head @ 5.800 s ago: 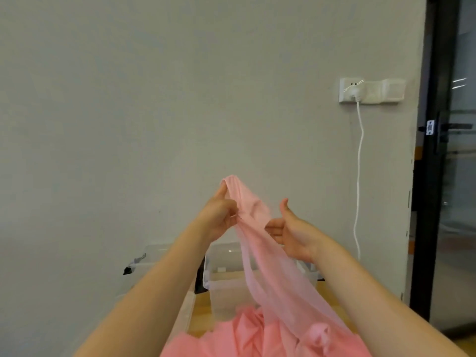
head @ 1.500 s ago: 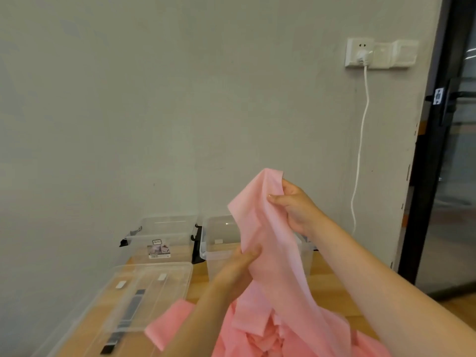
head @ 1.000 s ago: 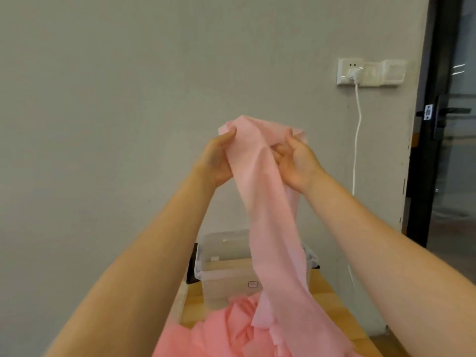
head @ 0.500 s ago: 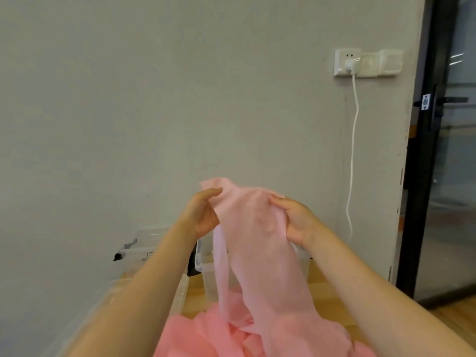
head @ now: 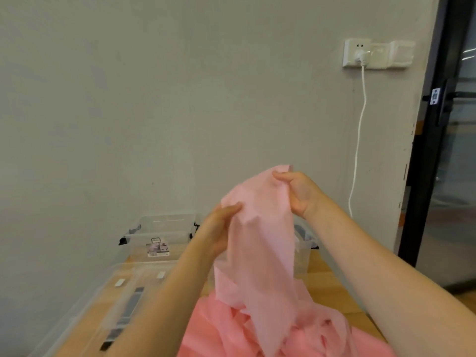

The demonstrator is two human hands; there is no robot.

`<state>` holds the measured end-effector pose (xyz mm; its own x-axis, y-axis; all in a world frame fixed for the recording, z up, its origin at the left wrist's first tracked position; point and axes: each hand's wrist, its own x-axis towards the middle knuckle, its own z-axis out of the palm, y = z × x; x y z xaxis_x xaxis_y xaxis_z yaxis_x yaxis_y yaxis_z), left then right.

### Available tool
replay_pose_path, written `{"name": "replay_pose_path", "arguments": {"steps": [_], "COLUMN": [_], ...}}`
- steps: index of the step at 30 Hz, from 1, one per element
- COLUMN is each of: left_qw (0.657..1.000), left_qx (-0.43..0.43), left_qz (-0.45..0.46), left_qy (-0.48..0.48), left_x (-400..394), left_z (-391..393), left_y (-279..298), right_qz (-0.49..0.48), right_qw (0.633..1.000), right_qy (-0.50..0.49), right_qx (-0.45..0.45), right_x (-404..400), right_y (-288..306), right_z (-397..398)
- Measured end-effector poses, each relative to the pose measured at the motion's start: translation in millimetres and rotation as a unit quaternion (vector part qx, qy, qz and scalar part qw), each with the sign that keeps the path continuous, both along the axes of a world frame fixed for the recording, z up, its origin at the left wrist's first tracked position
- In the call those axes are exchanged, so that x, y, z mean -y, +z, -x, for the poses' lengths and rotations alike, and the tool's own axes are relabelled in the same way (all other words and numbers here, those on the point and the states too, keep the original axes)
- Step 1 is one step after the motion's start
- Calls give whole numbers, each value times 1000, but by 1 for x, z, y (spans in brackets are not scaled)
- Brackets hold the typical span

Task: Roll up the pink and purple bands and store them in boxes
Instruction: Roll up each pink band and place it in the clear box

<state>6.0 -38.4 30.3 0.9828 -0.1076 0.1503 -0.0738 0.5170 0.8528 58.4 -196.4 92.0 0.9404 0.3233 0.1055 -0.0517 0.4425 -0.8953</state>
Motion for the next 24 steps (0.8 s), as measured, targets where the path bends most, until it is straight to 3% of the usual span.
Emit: {"name": "replay_pose_path", "arguments": {"steps": [3, 6, 12, 15, 21, 24], "left_qw": [998, 997, 997, 993, 995, 996], "left_qx": [53, 74, -59, -105, -41, -48], "left_qz": [-21, -24, -32, 21, 53, 16], "left_qy": [24, 20, 24, 40, 68, 80], "left_x": [-3, -10, -6, -4, 2, -9], "left_z": [-3, -8, 11, 11, -10, -22], "left_y": [37, 39, -69, -88, -28, -20], "right_qz": [-8, -32, -5, -14, -97, -52], "right_qw": [999, 999, 977, 961, 990, 995], "right_qy": [-28, -9, 113, 171, -7, -47], "right_qx": [39, 17, -183, -215, -100, -65], "right_x": [3, 7, 11, 6, 4, 7], "right_y": [26, 19, -144, -175, -117, -101], "right_z": [-9, -7, 33, 57, 32, 16]}}
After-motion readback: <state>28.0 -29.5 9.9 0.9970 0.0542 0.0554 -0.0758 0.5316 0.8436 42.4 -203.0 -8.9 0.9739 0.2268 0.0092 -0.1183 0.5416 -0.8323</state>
